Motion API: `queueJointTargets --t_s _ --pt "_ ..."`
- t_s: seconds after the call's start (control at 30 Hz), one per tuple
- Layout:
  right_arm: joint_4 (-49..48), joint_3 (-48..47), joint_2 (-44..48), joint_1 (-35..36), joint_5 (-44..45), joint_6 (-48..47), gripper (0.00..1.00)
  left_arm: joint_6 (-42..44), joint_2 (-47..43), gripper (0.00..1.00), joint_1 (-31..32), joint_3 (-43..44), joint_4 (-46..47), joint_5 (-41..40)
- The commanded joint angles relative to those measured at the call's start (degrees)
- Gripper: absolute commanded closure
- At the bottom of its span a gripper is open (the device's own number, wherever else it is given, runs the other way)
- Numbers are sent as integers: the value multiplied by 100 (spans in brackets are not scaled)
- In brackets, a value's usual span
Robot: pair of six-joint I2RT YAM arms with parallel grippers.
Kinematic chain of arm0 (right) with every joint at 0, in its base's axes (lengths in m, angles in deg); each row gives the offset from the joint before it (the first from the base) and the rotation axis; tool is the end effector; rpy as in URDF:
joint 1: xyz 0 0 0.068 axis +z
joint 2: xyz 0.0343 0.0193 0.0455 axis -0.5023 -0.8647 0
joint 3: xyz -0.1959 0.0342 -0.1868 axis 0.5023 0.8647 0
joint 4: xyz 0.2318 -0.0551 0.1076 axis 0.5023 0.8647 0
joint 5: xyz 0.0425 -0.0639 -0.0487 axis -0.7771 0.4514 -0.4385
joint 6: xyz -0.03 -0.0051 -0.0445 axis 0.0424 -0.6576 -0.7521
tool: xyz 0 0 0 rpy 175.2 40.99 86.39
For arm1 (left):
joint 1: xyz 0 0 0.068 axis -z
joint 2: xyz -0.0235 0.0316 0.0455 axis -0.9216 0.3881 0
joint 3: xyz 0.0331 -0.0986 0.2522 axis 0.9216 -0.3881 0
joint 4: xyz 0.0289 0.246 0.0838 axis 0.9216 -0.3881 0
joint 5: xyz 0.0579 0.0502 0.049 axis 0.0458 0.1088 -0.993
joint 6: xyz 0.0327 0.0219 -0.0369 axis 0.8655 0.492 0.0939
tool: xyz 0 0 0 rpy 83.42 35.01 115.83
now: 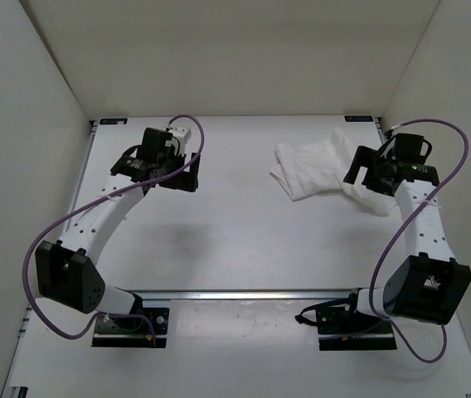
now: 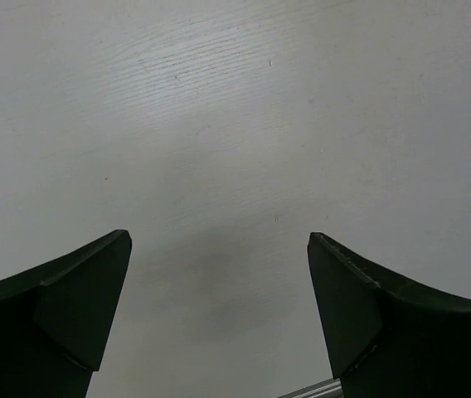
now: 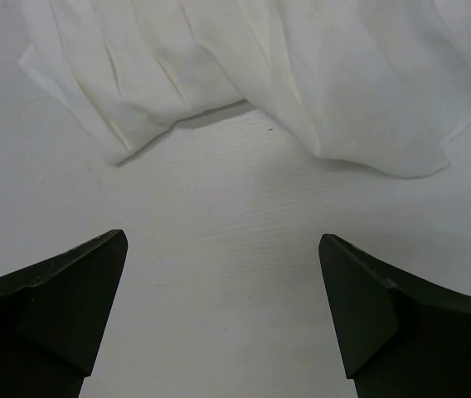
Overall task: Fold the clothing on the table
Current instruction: Grab the skirt from the pile
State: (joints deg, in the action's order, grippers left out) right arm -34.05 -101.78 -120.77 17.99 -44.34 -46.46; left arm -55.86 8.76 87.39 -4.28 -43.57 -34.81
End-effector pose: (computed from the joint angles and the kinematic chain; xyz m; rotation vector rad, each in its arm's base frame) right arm 0.2723 -0.0517 0.3148 0.3212 2.3914 0.1971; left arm 0.2835 -0.1061 0.3188 0.3414 2.4316 -0.2506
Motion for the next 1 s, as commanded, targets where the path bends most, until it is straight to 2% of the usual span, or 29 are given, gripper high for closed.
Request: queueJointTargets --t_s 0.0,0.07,0.13,0.33,0.53,0.83,0.97 --pt "-92 -428 -22 -215 -97 110 2 103 -254 2 148 1 34 -166" --pt "-196 -525 -153 -234 -123 137 4 183 -150 1 376 88 -185 -594" --pt "-162 -726 -319 -278 86 137 4 392 -62 1 455 150 -378 -694" --pt "-503 -824 -733 -427 43 40 4 218 -79 2 263 212 -143 69" --pt "-864 -613 -1189 -734 -175 -180 3 218 26 1 306 176 -37 386" --pt "-1567 -16 -1796 -516 131 -443 6 -19 -43 1 130 -209 375 1045" --pt "-1647 -173 -2218 -489 -17 -504 16 -37 -105 2 113 -386 456 1187"
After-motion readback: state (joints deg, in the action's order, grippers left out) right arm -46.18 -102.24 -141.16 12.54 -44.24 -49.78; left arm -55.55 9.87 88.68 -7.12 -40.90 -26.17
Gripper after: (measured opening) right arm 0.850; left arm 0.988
